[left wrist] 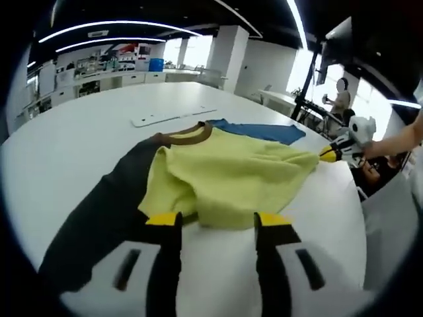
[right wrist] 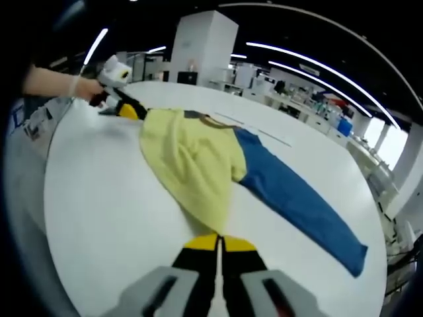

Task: Fold the garment on the visible template until the final outline fits inside the template.

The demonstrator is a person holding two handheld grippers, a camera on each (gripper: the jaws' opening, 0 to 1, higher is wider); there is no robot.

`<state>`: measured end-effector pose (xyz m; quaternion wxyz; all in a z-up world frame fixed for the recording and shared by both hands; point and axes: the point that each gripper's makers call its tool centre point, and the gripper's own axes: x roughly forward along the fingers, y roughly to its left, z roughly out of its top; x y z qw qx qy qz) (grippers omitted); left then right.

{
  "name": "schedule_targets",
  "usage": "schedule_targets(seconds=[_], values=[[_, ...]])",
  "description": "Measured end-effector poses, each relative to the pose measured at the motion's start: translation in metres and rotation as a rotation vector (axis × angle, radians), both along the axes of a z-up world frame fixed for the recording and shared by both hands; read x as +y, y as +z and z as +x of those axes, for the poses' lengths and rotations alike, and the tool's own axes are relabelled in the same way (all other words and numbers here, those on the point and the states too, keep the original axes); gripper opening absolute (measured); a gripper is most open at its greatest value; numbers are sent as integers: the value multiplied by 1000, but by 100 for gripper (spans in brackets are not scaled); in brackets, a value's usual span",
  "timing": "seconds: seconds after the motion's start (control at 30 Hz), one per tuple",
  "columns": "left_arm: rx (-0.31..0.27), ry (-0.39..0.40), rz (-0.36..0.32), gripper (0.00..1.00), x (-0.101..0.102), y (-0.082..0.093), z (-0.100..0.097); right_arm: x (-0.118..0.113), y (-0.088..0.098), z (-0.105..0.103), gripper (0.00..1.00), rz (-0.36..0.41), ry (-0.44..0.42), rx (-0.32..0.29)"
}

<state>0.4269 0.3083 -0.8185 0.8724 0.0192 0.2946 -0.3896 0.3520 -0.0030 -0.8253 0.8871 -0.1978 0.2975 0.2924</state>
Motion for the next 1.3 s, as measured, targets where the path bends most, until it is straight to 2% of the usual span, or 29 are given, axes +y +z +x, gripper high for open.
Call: schedule_targets(seconds=[0.07,0.13,0.23,0.3,0.6,0.73,0.9,1.0,1.13,1.2,1.3], values=[[2,-1,3,24,0,-2,1,0,0,-1,0,3,0,2],[-9,7,6,19,1,0,4,0,-1,-1,0,1,1,1],[-27,9,24,21,2,-2,10,-3,0,-1,0,-1,-7,5],[-35,-2,45,18,0,-4,11,-4,0,-2,0,-1,-8,5],[-26,-10,24,9,-2,-6,9,-9,1,-2,0,8,-22,4],[-15,12,10,1,3,-8,14,-9,-2,-3,0,-3,-19,10],[-10,14,14,0,3,-7,13,1,-7,-2,5,19,-15,26],[-4,19,10,0,3,-5,11,3,-11,0,5,-6,-3,17],[8,26,8,0,6,-4,8,5,-13,5,4,8,-16,24],[27,41,-4,0,7,-5,6,6,-12,8,0,13,-21,17],[59,63,-22,0,10,-5,2,8,-9,8,0,16,-16,11]])
